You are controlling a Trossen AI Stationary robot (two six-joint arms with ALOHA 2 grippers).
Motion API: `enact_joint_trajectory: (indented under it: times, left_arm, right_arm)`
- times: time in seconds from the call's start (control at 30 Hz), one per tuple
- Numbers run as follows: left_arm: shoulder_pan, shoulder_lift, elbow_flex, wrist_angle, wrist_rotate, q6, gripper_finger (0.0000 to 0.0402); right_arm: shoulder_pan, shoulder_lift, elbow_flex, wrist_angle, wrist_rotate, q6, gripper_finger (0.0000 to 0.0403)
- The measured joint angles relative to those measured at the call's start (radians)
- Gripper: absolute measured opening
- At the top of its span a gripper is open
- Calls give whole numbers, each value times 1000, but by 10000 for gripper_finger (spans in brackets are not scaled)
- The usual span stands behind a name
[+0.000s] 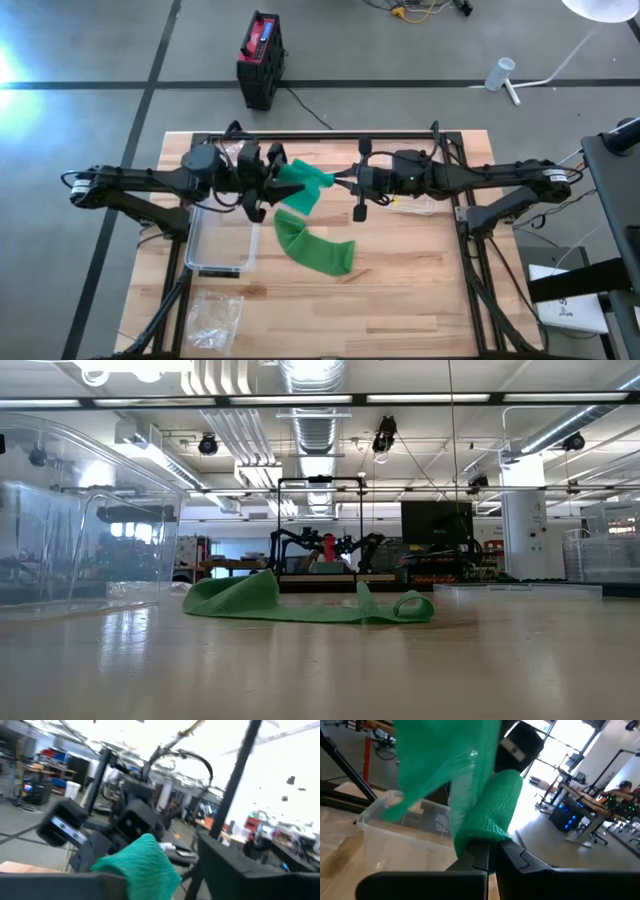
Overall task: Roll bandage
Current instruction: Roll the light green bandage
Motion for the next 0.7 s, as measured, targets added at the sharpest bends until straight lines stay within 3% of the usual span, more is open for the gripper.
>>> enact_joint_trajectory:
  times: [0.1,0.37,0.57,0.7]
  left_arm:
    - [12,1,0,14,-47,-22,209]
    - [20,33,0,38,-20,-84,324]
    - [22,49,3,34,16,-149,368]
    - [31,44,3,40,-23,-167,374]
  right_arm:
    - [0,1,-5,-4,4,9,3]
    - [-3,41,-11,59,65,-10,3]
    - [-3,82,-13,64,115,-30,3]
    - [-2,94,-11,63,112,-44,3]
